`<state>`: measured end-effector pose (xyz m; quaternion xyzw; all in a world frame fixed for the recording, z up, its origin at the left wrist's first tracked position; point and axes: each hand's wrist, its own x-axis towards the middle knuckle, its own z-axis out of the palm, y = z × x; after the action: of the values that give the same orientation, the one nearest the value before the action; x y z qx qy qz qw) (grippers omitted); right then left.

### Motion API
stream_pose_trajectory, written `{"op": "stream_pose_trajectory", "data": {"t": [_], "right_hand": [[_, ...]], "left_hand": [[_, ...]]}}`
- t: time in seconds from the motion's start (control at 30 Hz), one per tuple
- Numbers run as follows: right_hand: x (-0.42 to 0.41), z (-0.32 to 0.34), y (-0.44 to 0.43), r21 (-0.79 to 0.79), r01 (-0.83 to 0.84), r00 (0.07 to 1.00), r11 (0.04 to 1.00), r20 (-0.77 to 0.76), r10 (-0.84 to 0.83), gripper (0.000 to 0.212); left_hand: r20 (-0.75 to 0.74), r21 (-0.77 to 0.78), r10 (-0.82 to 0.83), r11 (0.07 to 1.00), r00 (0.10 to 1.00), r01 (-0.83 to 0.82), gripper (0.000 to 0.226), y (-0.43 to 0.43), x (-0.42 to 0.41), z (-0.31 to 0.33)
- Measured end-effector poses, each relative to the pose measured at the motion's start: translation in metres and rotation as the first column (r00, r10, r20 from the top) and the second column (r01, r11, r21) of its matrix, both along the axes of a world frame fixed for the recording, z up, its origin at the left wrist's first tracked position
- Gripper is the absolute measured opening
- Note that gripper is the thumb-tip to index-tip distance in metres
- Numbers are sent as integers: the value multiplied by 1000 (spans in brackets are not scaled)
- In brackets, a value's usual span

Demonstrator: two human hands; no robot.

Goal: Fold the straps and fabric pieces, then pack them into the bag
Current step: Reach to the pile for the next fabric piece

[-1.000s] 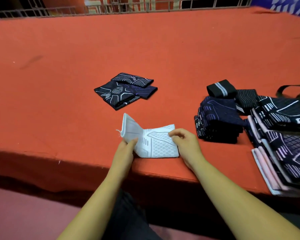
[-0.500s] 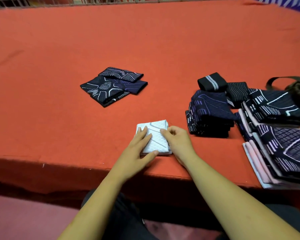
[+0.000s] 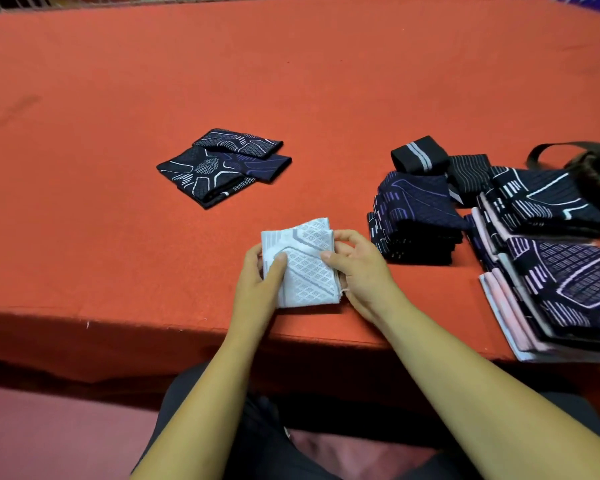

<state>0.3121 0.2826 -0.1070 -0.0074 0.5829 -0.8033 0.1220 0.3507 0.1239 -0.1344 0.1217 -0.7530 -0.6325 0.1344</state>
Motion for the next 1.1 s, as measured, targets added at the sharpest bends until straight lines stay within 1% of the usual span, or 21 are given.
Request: {"op": "stream_pose_trajectory", "data": {"t": [0.07,0.1,0.13,0.17,0.2,0.23,0.3,0.4,0.43,0.5,0.53,0.57,0.63,0.67,0.73,0.8,0.83,0.9,0.93,1.0,1.1], "right_hand": [[5,15,2,86,-25,999,996,-41,28,20],[6,24,4,175,7,996,985,-85,8,15],[6,33,6,309,78,986,948,-165,-27,10],[5,40,9,439,169,962,883,-269,-51,6],[3,47,12,526,260,928,810,-368,-60,6],[0,53,17,569,336,893,751,-445,-63,7],[-6,68,30,611,427,852,666,-520,-69,12],[-23,89,54,670,499,837,550,-538,-103,20],[-30,94,63,677,523,828,517,-547,-121,22],[-45,104,81,679,573,807,458,-566,-171,24],[-54,107,91,674,598,793,433,-575,-201,24],[-63,110,100,669,617,782,415,-579,-229,23],[-81,112,118,687,614,788,389,-554,-267,22],[-88,111,125,717,591,806,370,-527,-269,22],[-99,104,133,796,509,859,326,-445,-254,21],[-103,95,135,847,437,893,302,-370,-255,12],[-106,89,137,850,431,895,303,-359,-264,13],[-108,79,138,838,453,881,305,-368,-297,24],[-109,74,138,828,468,872,309,-377,-312,25],[-111,65,138,801,501,855,327,-397,-334,24],[-114,52,137,784,542,832,302,-450,-325,16]], "left_hand": [[1,178,-13,984,1000,12,23,2,0,11],[0,249,-11,968,1000,11,22,5,-1,17],[4,294,-5,956,1000,4,22,10,-3,21],[13,312,1,950,1000,-5,24,16,-5,27],[21,317,0,948,1000,-7,27,23,-8,32],[31,311,-6,950,1000,-4,30,29,-13,37],[25,287,-23,958,999,15,33,43,-25,51],[-11,231,-75,970,997,76,46,61,-48,72],[-20,215,-103,971,994,105,44,69,-56,79],[-20,220,-162,962,987,163,30,85,-73,93],[-4,247,-197,950,980,192,22,93,-81,100],[14,292,-242,929,970,228,20,101,-88,108],[15,368,-328,880,945,300,35,114,-101,118],[7,356,-361,873,933,335,42,118,-108,120],[17,207,-383,905,923,372,46,123,-120,116],[51,-2,-365,931,929,366,39,127,-130,108],[74,-102,-353,928,933,359,37,129,-134,103],[122,-265,-332,897,935,353,37,131,-139,91],[142,-323,-324,878,935,353,38,132,-141,86],[153,-390,-303,856,941,339,41,133,-143,75],[117,-405,-269,866,956,293,37,139,-140,66]]}}
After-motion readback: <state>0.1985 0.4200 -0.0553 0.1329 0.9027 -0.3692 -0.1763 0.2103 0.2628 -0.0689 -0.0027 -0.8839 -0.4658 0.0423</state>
